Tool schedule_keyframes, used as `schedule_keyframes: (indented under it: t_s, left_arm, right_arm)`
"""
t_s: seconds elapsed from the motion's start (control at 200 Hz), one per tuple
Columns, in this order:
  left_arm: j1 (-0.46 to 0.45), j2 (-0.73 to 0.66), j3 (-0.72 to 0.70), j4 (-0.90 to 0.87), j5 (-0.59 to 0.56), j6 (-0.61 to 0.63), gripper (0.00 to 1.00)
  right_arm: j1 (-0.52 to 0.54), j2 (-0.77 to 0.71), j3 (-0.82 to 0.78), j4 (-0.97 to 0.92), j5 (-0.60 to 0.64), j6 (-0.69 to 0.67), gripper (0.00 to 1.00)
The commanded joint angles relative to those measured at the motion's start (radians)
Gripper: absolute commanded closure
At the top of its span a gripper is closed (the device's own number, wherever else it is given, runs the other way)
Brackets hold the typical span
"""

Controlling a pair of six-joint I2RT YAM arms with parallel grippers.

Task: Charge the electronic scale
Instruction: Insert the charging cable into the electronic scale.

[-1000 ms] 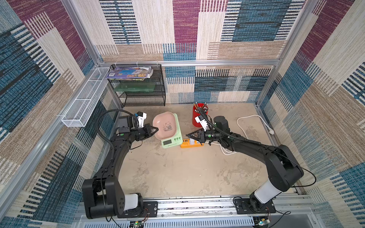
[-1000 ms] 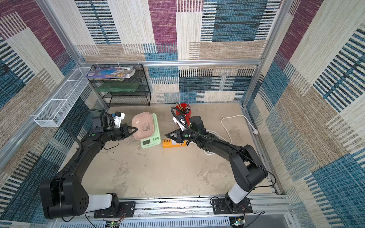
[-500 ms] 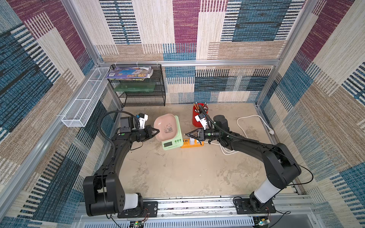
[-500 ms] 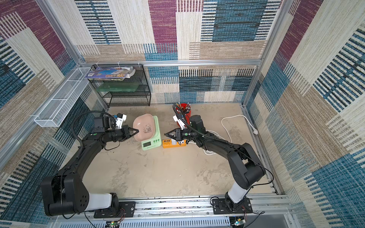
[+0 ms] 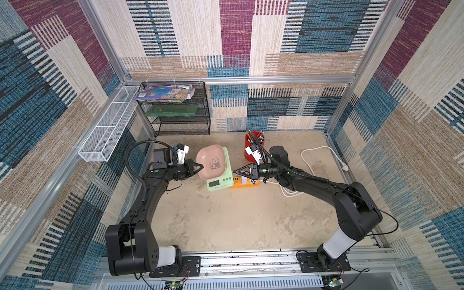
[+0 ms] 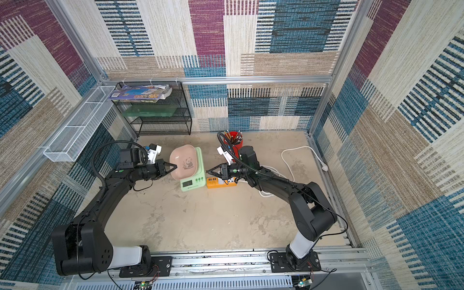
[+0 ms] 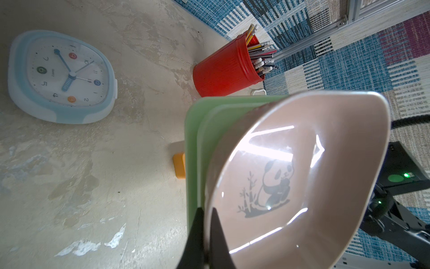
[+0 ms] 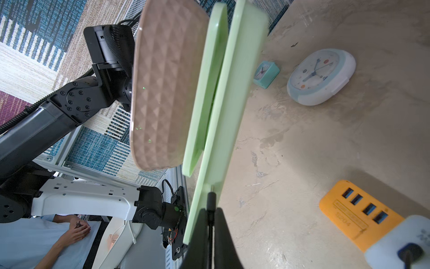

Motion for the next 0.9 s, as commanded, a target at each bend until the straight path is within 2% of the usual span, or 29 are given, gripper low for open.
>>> schedule_keyframes:
  t_s: [0.0, 0.891]
  left_arm:
    - [0.0, -0.007, -0.001, 0.049, 0.056, 0.001, 1.0]
    - [0.0, -0.005, 0.006, 0.057, 0.05, -0.001, 1.0]
  right_arm:
    - [0.004, -0.001, 0.006, -0.008, -0.001, -0.025, 1.0]
    - [0.008, -0.012, -0.002, -0.062, 0.006, -0.054, 1.0]
